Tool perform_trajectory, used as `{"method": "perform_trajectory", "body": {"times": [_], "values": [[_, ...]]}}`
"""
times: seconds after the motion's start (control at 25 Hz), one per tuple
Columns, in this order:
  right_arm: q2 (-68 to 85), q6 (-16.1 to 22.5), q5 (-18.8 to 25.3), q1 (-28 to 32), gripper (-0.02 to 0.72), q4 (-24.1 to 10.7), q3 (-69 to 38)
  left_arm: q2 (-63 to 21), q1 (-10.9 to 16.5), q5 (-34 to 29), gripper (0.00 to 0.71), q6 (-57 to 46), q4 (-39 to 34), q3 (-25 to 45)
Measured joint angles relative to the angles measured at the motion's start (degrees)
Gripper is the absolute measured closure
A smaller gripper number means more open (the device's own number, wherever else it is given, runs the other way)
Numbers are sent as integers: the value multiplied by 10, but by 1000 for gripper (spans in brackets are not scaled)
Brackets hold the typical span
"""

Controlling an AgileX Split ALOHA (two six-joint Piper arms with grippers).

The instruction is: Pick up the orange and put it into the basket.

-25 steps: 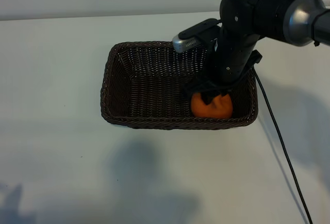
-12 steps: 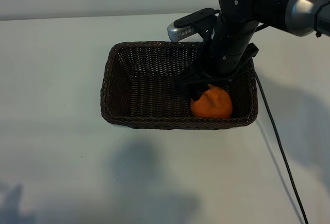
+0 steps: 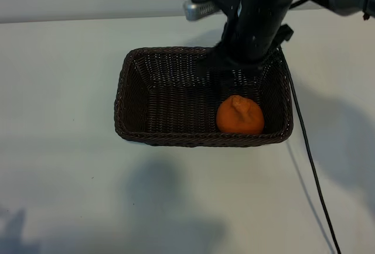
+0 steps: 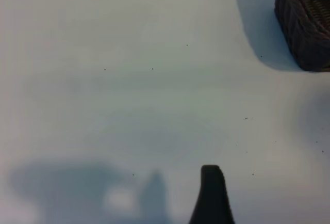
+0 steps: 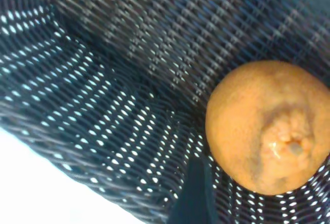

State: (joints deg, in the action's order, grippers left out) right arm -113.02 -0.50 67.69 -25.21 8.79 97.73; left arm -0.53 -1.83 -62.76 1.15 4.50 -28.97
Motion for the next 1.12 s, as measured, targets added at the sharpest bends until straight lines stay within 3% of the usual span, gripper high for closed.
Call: {"method": "perform_trajectory", "body": {"times": [0.4, 1.12], "values": [[0, 10, 21, 20, 110, -17, 75, 0, 0, 0, 158, 0, 0, 0], [0, -26, 23, 286, 110, -44, 104, 0, 0, 0, 158, -1, 0, 0]]}}
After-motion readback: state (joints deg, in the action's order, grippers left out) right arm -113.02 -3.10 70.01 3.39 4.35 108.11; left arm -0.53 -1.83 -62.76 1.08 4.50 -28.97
